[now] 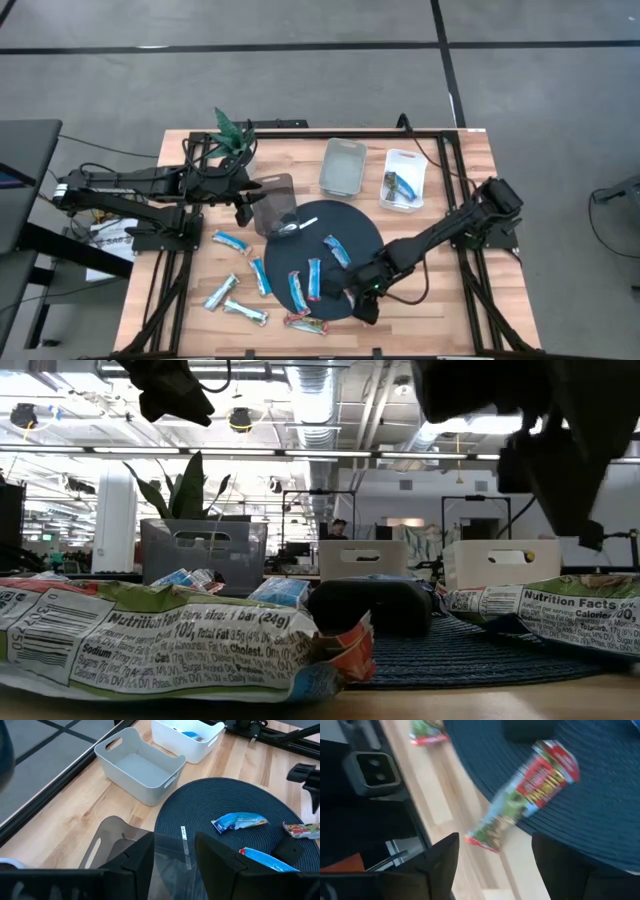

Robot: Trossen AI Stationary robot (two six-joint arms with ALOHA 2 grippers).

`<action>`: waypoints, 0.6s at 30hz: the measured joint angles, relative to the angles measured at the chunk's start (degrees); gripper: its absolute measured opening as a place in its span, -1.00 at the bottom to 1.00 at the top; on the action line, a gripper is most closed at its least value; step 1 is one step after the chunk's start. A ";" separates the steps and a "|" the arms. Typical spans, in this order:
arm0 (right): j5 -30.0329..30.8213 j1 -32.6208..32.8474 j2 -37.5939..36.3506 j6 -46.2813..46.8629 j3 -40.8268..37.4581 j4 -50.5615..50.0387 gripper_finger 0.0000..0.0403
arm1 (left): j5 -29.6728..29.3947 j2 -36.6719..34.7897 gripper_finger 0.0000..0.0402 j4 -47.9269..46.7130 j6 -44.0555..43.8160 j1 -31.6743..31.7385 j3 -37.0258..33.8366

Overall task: Pick and place Granola Bars by type
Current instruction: Put the red granola bar into the gray bin

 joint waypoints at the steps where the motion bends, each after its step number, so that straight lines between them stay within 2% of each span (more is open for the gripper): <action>1: 0.31 0.03 0.04 -0.31 0.56 -0.82 0.21 | 0.00 0.00 -0.33 0.01 -0.01 0.00 0.00; 7: 2.38 -0.37 -0.12 1.95 1.69 -6.39 0.21 | 0.44 0.02 -0.33 0.02 -0.42 0.00 0.00; 16: 1.85 -0.48 2.59 1.69 1.93 -1.77 0.21 | 0.50 0.02 -0.33 0.05 -0.61 0.00 0.00; 18: 1.83 -0.46 3.46 0.93 1.57 -3.43 0.21 | 0.51 0.02 -0.33 0.02 -0.63 0.00 0.00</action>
